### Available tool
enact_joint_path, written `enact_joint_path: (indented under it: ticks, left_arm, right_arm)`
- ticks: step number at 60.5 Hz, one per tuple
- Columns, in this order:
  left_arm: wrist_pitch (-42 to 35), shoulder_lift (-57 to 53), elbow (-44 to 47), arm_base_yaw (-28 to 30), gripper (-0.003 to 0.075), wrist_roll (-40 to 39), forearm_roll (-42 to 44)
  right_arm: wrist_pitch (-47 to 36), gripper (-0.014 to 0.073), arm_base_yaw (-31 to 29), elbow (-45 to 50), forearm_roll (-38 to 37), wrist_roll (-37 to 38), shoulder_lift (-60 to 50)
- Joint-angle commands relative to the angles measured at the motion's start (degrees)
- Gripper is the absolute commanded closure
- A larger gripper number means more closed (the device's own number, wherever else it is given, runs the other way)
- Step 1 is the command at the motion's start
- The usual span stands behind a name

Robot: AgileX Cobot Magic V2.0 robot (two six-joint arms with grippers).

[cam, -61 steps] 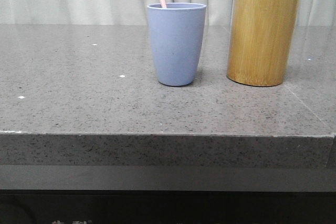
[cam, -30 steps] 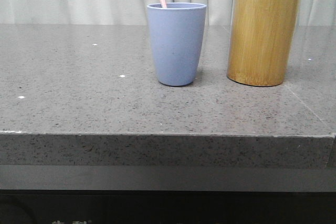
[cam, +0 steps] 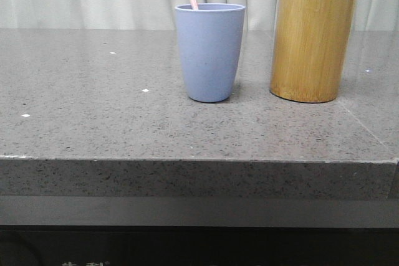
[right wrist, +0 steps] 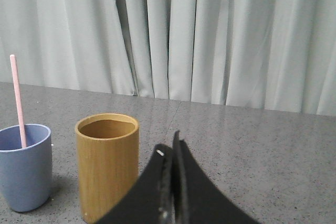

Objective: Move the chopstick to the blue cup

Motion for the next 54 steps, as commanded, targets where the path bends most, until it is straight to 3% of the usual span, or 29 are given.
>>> enact_joint_path:
  ticks: [1,26,39,54]
  left_arm:
    - [-6.5,0.1,0.0,0.0,0.0739,-0.4,0.0]
    - [-18.6,-3.6,16.2,0.0,0.0739,-0.4,-2.0]
    - [-29.5,-3.6,25.0,0.0,0.0739,-0.4,-2.0]
    - [-29.1,-3.4,24.7,0.0,0.0739,-0.4,-2.0]
  right_arm:
    - [-5.2,0.0704,-0.3,-1.5,-0.2,-0.3,0.6]
    - [-5.1,0.0704,-0.3,-1.5,-0.2,-0.3,0.6]
    - [-5.1,0.0704,-0.3,-1.5,-0.2,-0.3,0.6]
    - [-5.1,0.0704,-0.3,-1.5,-0.2,-0.3,0.6]
